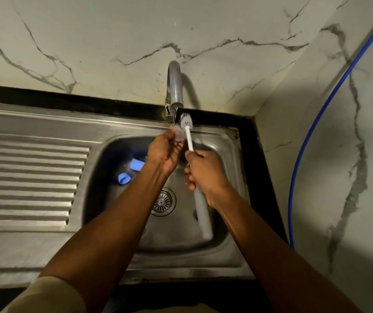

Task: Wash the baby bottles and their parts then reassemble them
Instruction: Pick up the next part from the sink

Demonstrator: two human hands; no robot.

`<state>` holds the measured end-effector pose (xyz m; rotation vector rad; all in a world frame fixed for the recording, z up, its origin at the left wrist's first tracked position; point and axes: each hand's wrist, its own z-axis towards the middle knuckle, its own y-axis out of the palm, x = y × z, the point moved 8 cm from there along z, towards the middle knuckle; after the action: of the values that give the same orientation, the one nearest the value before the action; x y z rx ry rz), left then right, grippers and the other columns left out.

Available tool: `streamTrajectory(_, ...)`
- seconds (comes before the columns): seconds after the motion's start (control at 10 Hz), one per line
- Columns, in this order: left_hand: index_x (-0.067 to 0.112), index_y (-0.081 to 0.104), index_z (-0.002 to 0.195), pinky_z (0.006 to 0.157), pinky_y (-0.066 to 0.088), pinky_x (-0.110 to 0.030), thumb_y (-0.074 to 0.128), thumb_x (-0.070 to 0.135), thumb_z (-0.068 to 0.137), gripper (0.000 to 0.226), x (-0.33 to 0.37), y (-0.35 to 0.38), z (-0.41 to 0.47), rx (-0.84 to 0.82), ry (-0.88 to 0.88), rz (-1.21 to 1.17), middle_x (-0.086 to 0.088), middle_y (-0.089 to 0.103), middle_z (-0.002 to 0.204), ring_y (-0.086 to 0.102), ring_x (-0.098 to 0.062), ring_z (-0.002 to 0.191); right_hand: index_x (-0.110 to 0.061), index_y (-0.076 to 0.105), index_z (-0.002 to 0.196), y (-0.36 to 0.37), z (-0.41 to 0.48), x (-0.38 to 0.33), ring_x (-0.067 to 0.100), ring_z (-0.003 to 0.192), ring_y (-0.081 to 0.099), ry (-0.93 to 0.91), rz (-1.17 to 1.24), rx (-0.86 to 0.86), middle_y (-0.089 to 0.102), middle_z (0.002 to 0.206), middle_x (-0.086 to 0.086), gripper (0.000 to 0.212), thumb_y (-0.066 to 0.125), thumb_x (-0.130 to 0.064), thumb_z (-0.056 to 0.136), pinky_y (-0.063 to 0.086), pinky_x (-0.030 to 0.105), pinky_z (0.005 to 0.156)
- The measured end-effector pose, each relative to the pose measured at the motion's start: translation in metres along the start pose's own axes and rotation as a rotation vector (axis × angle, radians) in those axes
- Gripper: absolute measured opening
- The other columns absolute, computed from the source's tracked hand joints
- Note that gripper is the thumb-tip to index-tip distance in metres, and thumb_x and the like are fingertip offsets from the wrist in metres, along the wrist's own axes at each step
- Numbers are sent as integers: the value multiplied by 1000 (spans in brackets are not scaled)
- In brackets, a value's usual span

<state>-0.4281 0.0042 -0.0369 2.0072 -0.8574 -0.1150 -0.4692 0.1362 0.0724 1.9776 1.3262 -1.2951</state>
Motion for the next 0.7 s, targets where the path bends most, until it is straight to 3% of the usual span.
streamTrajectory(0.1, 0, 62, 91, 73, 62, -26, 54, -4, 97, 11, 14, -7, 13, 81, 56, -38, -10, 66, 72, 67, -13, 65, -12, 63, 96, 13, -14, 11, 6, 34, 40, -34, -91, -52, 46, 58, 2, 21, 45, -18, 105, 35, 19, 34)
streamTrajectory(0.2, 1, 62, 89, 56, 53, -22, 55, -2, 96, 10, 16, -19, 22, 166, 77, 69, -8, 58, 71, 57, -10, 54, -6, 62, 95, 14, -13, 22, 9, 34, 43, -49, -170, -29, 48, 57, 3, 24, 45, -20, 105, 37, 22, 36)
streamTrajectory(0.3, 4, 63, 95, 55, 50, -26, 53, 3, 95, 9, -5, -14, 15, 125, 48, 302, -9, 55, 71, 53, -15, 59, -3, 64, 99, 7, 8, 14, 10, 36, 43, -40, -145, 52, 49, 59, 4, 25, 44, -17, 104, 38, 22, 37)
streamTrajectory(0.4, 10, 61, 101, 50, 55, -21, 54, 14, 99, 9, 8, -20, 16, 165, 70, 444, -2, 71, 74, 66, -11, 60, -8, 63, 97, 16, -8, 26, 11, 35, 47, -73, -257, -16, 51, 59, 5, 24, 44, -21, 103, 40, 23, 38)
streamTrajectory(0.5, 8, 62, 108, 54, 58, -25, 61, 14, 94, 16, 11, -24, 16, 213, 78, 458, -6, 67, 90, 64, -15, 71, -8, 63, 94, 11, -5, 29, 11, 35, 47, -42, -270, -8, 52, 58, 4, 24, 45, -21, 103, 40, 23, 38)
streamTrajectory(0.6, 3, 58, 76, 42, 47, -20, 57, -5, 91, 17, 10, -18, 15, 252, 123, 383, -2, 54, 55, 52, -8, 41, -8, 62, 90, 6, 11, 13, 10, 36, 47, -62, -212, 24, 52, 61, 4, 25, 46, -20, 103, 40, 24, 39)
streamTrajectory(0.7, 5, 61, 102, 54, 55, -27, 56, 5, 94, 9, 29, -14, 32, 231, 117, 484, -8, 63, 90, 62, -16, 68, -13, 64, 96, 17, -7, 19, 12, 44, 53, -118, -331, -33, 56, 68, 4, 22, 46, -25, 104, 42, 23, 39)
